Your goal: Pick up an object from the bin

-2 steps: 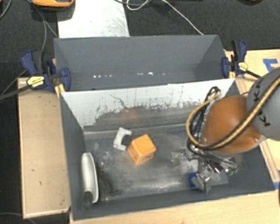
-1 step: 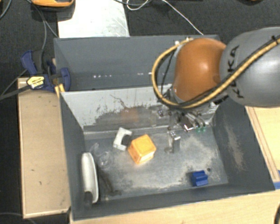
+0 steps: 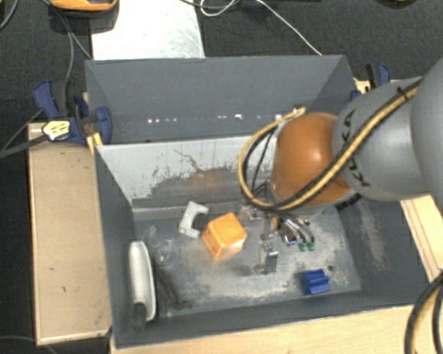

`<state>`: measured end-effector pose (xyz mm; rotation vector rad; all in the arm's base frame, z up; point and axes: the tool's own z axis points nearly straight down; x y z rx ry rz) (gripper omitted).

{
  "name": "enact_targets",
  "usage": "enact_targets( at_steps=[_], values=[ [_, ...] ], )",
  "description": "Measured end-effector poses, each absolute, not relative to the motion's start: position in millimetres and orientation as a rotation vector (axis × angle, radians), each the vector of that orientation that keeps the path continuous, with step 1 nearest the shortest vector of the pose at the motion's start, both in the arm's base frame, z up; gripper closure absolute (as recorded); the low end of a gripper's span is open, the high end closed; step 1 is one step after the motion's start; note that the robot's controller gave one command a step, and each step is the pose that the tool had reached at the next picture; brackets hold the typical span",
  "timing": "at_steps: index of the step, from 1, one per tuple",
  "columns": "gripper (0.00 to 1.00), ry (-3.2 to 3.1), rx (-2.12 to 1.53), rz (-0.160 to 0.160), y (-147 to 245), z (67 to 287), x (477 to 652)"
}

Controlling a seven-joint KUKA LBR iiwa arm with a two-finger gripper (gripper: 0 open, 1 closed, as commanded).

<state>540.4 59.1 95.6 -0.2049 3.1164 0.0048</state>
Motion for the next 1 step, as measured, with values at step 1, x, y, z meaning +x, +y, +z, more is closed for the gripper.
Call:
enact_targets(
  at_steps=[1],
  values=[
    [0.0, 3.085, -0.484, 0.002, 120.2, 120.0, 595.6]
  ],
)
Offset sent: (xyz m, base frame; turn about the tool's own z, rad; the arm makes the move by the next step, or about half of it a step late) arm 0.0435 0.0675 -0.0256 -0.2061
